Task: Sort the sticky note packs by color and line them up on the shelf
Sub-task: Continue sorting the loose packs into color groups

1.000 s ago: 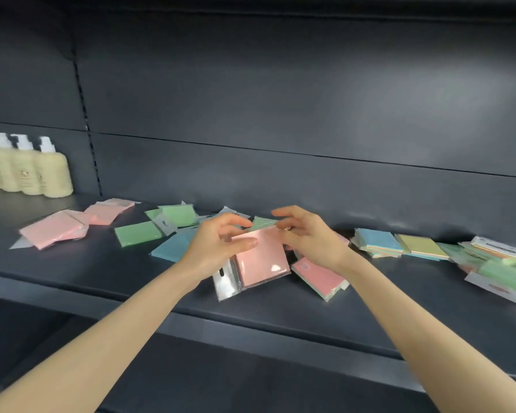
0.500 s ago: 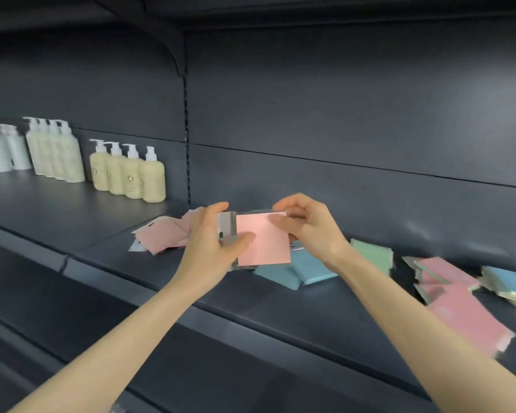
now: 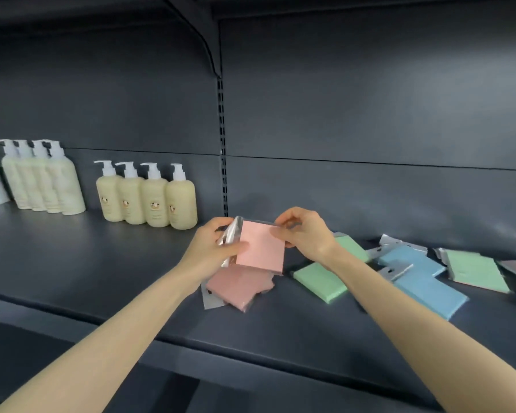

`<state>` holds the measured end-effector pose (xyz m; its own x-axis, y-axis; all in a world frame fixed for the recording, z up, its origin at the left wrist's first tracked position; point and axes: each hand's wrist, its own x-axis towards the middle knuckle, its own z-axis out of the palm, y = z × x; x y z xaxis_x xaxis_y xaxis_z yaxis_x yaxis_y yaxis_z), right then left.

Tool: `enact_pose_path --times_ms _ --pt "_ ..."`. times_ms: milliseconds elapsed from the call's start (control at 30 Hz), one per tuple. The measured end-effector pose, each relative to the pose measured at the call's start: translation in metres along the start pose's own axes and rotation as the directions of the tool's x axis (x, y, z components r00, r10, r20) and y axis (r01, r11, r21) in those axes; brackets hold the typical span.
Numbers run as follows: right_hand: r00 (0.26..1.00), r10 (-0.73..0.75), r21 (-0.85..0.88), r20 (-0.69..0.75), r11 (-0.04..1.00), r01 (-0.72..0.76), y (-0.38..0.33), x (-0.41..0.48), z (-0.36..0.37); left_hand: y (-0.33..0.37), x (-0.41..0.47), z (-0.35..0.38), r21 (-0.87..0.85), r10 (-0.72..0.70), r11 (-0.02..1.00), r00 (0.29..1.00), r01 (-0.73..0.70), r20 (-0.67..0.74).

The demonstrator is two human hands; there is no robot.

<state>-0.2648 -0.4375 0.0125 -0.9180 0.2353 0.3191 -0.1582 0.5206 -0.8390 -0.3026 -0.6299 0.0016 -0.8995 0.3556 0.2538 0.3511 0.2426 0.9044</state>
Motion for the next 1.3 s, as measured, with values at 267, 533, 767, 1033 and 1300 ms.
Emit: enact_pose_path --times_ms 267,533,767,1033,1300 --pt "0.997 0.071 -0.238 -0.006 0.969 -0.071 0.017 0.060 0.021 -0.029 0.081 -0.010 0.261 0.014 0.965 0.997 -0.033 0.078" --pt "0.977 0.097 -0.487 0.191 0.873 0.009 0.044 0.103 0.029 -0.049 0.120 0.000 0.547 -0.004 0.831 0.983 -0.100 0.186" --pt "0.969 0.114 -0.610 0.219 0.792 0.044 0.044 0.110 0.016 -0.041 0.128 -0.005 0.712 0.096 0.657 0.965 -0.246 0.245" --pt "0.994 0.102 -0.727 0.035 0.685 -0.045 0.013 0.073 -0.035 0.011 0.125 0.007 0.625 0.262 0.588 0.852 -0.513 0.453" --pt "0.967 0.124 -0.776 -0.223 0.578 -0.253 -0.004 -0.013 -0.103 0.058 0.099 0.066 0.429 0.430 0.562 0.693 -0.707 0.579"
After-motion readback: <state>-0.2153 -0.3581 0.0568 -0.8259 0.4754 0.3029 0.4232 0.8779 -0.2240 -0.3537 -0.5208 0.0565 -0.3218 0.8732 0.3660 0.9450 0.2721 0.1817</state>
